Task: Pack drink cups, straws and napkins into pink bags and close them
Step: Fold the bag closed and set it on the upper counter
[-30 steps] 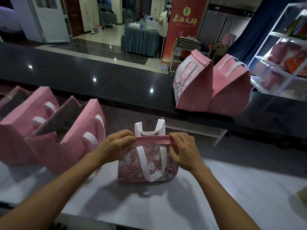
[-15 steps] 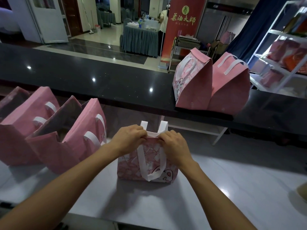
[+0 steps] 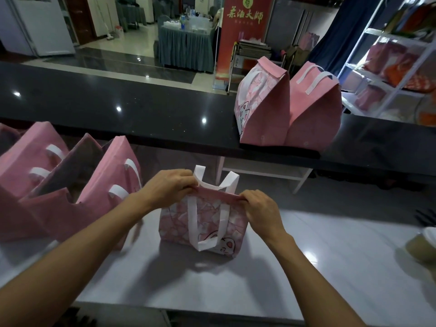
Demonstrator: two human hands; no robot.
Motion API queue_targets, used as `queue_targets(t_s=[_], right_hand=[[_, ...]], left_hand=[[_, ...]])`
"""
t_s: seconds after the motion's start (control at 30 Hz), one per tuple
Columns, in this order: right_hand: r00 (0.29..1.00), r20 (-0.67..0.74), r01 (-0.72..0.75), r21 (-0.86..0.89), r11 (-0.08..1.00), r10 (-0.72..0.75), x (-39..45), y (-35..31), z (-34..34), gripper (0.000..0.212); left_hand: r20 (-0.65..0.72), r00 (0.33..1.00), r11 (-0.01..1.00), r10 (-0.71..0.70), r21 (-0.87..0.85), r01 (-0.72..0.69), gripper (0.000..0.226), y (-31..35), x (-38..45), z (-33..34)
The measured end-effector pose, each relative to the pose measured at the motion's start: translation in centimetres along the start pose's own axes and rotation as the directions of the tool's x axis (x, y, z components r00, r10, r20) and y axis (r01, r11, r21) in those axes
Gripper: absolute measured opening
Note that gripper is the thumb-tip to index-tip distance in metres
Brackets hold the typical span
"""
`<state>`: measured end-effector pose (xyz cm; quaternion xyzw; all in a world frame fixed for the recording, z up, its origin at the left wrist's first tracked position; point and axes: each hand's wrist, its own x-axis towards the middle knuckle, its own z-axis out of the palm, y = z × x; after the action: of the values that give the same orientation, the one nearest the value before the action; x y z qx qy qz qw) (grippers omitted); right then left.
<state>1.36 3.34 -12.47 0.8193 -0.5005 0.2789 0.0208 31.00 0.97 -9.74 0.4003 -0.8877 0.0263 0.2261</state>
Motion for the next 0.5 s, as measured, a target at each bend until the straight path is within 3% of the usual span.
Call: queue_targets(t_s=[0.13,0.27,0.4,0.5], right_hand=[[0.997,-0.005,-0.072,0.034,0.997,0.073,-1.3,1.3,-0.5,0.010],[0.997,-0.029,-0.074,0.046,0.996,0.075,-2.3,1.1,-0.6,0.008],[0.989,-0.105,-0.099,0.052,0.994,0.104,-3.4,0.3,-0.5,0.018],[0.981,-0.093,-0.153,0.152,0.976,0.168,-4.2,-0.8,-0.2,0.021]], left_hand=[[0.045,0.994,0.995,-0.095,0.037,0.093,0.008,-1.8,-0.3,-0.5],[-0.005,0.997,0.989,-0.083,0.122,0.083,0.007,-2.0,0.4,0.5],[-0.097,0.946,0.937,-0.310,0.140,0.321,0.057,-0.1,1.2,2.6],[-0.145,0.897,0.906,-0.418,0.010,0.423,0.068,3.0,0.1,4.5]])
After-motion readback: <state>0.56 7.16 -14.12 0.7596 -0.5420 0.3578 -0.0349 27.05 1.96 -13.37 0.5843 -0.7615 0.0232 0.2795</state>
